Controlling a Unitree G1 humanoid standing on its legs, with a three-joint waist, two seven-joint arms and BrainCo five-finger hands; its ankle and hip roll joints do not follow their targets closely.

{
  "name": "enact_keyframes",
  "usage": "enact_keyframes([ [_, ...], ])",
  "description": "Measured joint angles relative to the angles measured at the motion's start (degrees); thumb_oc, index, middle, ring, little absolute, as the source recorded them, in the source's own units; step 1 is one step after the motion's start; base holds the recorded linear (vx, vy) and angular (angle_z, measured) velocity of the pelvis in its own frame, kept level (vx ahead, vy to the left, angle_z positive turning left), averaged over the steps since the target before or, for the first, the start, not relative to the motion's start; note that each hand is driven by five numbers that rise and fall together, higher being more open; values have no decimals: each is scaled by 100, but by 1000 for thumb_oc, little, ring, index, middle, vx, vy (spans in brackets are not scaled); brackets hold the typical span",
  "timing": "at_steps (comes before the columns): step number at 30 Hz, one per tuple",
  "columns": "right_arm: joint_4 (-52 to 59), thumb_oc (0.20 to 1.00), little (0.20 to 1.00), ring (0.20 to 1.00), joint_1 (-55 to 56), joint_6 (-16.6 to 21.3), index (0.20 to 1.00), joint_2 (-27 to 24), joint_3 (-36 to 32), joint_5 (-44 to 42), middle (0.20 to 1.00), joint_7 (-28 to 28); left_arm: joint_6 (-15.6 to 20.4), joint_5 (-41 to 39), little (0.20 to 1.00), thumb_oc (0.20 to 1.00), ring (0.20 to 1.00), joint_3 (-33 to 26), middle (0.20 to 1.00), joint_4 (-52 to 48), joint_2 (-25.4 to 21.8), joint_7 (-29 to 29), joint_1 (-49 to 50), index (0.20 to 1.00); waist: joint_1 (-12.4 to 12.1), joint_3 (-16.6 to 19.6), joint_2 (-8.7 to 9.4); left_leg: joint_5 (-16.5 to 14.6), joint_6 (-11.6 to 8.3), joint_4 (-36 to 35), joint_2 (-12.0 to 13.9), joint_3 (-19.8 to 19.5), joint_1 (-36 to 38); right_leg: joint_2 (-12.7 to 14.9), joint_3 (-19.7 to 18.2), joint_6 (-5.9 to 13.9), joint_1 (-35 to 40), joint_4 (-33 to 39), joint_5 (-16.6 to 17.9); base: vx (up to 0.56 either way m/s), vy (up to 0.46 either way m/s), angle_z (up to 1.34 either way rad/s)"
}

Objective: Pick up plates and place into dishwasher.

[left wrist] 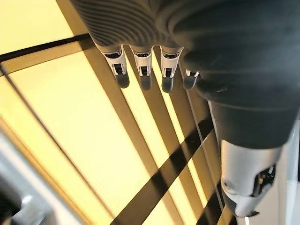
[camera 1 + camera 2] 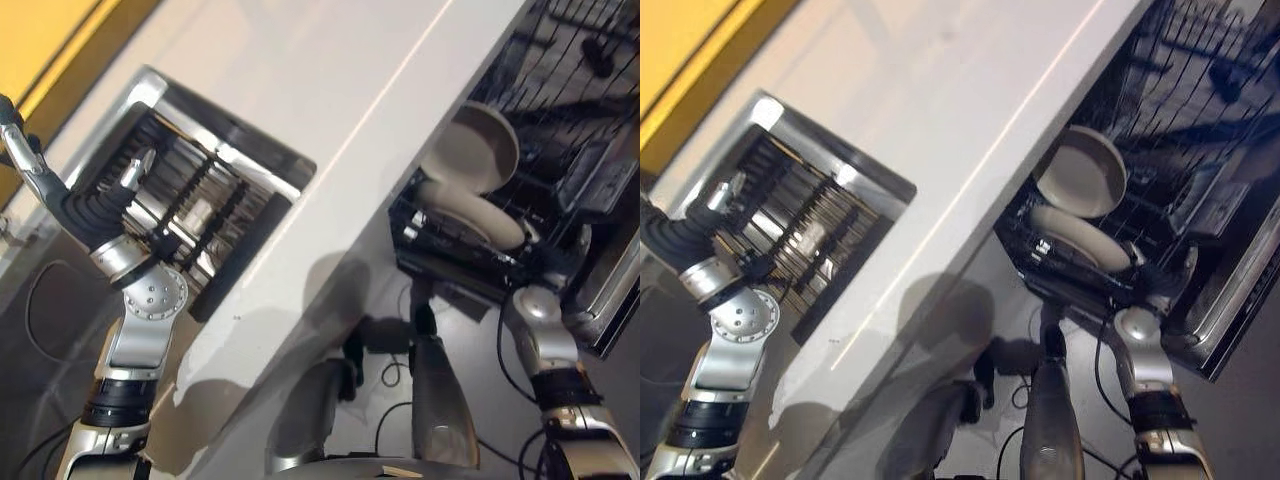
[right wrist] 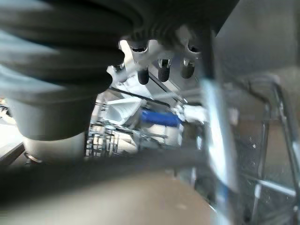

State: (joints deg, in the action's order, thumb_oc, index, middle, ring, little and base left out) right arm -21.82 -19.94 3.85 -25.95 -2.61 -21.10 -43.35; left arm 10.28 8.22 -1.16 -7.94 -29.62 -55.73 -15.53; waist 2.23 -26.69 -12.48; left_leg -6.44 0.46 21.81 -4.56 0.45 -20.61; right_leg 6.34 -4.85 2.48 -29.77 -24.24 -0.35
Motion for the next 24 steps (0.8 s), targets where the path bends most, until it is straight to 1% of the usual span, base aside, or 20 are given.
enact_keyframes([
  [3, -83, 1000, 1000, 1000, -151, 166, 1000, 2, 26, -310, 1000, -34, -125, -1, 1000, 1000, 1000, 1, 1000, 31, -2, -8, -122, 1000, 11, -52, -5, 0, -1, 84, -24, -65, -122, -1, 23, -11, -79, 1, 30, -26, 97, 0],
  [5, -209, 1000, 1000, 1000, -205, 304, 1000, 25, 0, -580, 1000, 119, -165, -2, 1000, 1000, 1000, 0, 1000, 31, -13, -27, -143, 1000, 12, -52, -6, 0, 0, 100, -51, -66, -169, 21, 18, -3, -119, -4, 35, -8, 97, 0],
  [8, -180, 1000, 1000, 1000, -245, 509, 1000, -68, 7, -972, 1000, 594, -230, -6, 1000, 1000, 1000, 20, 1000, 33, -27, -24, -239, 1000, 26, -53, -5, 4, 8, 184, -98, -64, -323, 70, 36, 35, -251, -48, 59, -3, 76, 2],
  [11, -183, 1000, 1000, 1000, -398, 600, 1000, -106, 25, -1007, 1000, 1066, -271, -5, 1000, 1000, 1000, 133, 1000, 43, -25, -12, -345, 1000, 18, -54, -7, 10, 10, 290, -151, -64, -478, 120, 30, 44, -397, -143, 56, 2, 112, 5],
  [14, -219, 1000, 1000, 1000, -650, 597, 1000, -36, 54, -1004, 1000, 1197, -335, -6, 1000, 1000, 1000, 224, 1000, 49, -29, -11, -404, 1000, -8, -77, -43, 25, 68, 294, -197, -58, -542, 177, 29, 68, -471, -191, 61, 8, 134, 5],
  [19, -368, 1000, 1000, 1000, -1020, 572, 1000, 113, 352, -1005, 1000, 1398, -339, -4, 1000, 1000, 1000, 228, 1000, 50, -17, -15, -406, 1000, -54, -76, -45, 78, 86, 252, -244, -93, -545, 246, 72, 80, -470, -212, 68, 20, 130, 7],
  [21, -372, 1000, 1000, 1000, -1123, 489, 1000, 150, 358, -1005, 1000, 1411, -340, -4, 1000, 1000, 1000, 244, 1000, 50, -9, -15, -409, 1000, -160, -73, -50, 136, 75, 174, -287, -130, -520, 290, 100, 86, -471, -255, 62, 16, 102, 15],
  [24, -387, 1000, 1000, 1000, -1349, 297, 1000, 161, 388, -1004, 1000, 1416, -340, -7, 1000, 1000, 1000, 244, 1000, 49, -13, -28, -347, 1000, -235, -71, -53, 238, 64, 87, -358, -259, -521, 408, 223, 72, -464, -267, 37, 29, 84, 26],
])
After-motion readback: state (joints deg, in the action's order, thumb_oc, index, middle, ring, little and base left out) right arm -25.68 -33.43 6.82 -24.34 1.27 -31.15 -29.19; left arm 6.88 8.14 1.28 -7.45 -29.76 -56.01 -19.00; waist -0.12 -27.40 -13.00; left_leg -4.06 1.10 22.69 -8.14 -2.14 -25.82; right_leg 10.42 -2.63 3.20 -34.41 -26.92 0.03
